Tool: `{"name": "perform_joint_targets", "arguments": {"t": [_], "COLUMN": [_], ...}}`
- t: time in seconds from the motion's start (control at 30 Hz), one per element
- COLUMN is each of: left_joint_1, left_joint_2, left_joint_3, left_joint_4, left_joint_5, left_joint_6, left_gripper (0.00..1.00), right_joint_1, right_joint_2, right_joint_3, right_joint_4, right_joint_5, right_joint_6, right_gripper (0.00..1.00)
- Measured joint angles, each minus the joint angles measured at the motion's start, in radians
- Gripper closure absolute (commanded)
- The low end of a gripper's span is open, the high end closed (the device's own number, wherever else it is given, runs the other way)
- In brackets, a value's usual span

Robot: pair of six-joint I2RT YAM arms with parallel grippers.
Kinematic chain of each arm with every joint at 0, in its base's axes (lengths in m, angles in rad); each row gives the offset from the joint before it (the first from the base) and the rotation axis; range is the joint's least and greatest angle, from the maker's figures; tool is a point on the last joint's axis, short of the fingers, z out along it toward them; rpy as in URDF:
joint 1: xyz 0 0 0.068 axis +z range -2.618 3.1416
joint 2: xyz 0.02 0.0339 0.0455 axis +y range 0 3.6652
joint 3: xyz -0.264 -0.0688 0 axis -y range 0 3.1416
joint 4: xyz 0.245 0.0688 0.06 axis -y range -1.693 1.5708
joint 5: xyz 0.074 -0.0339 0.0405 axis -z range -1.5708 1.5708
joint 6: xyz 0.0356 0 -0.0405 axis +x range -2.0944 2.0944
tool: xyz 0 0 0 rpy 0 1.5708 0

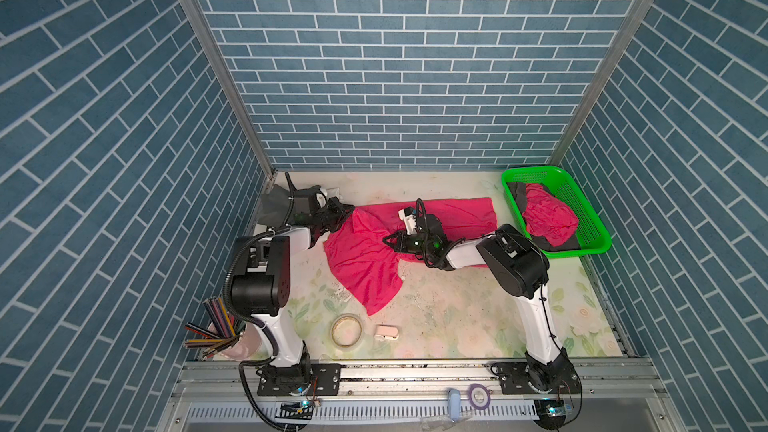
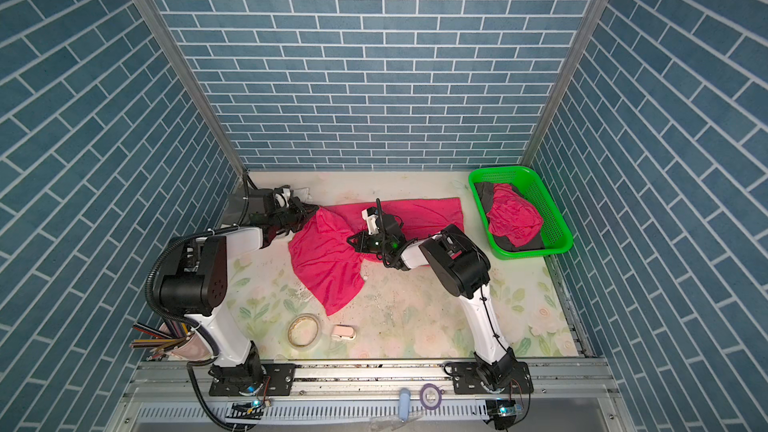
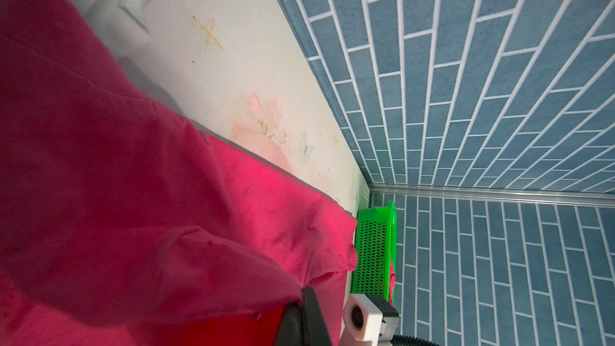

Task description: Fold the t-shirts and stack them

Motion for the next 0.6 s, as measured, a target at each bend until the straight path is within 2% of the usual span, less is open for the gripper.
{"name": "perform_joint_targets", "arguments": {"t": [0.07, 0.2, 0.27, 0.3, 0.33, 0.37, 0.5, 0.6], "left_joint_1": [0.000, -0.001, -0.003, -0.003, -0.003, -0.003, -0.002, -0.002], "left_joint_2": [0.011, 0.043, 0.053, 0.054, 0.054, 0.050, -0.006, -0.102], "left_joint_3": [0.005, 0.020, 0.025, 0.029, 0.032, 0.036, 0.035, 0.006], "left_joint_4": [0.000, -0.003, -0.027, -0.047, -0.069, -0.093, -0.222, -0.296], "left_joint_5": [-0.001, -0.012, -0.028, -0.037, -0.048, -0.061, -0.119, -0.156], "left_joint_6": [0.000, 0.016, 0.032, 0.043, 0.061, 0.082, 0.156, 0.215], "left_gripper": [0.97, 0.55, 0.40, 0.37, 0.25, 0.21, 0.18, 0.16], "right_joint_1": [-0.001, -0.010, -0.012, -0.014, -0.016, -0.018, -0.028, -0.034], "right_joint_2": [-0.033, -0.078, -0.077, -0.077, -0.077, -0.077, -0.077, -0.078], "right_joint_3": [0.000, 0.039, 0.067, 0.076, 0.080, 0.081, 0.075, 0.070], "right_joint_4": [-0.039, -0.134, -0.174, -0.193, -0.204, -0.211, -0.214, -0.216], "right_joint_5": [-0.003, -0.029, -0.043, -0.051, -0.061, -0.072, -0.119, -0.142], "right_joint_6": [0.003, 0.003, 0.005, 0.011, 0.018, 0.029, 0.075, 0.087], "right_gripper": [0.97, 0.97, 0.98, 0.99, 0.99, 1.00, 1.00, 0.99]}}
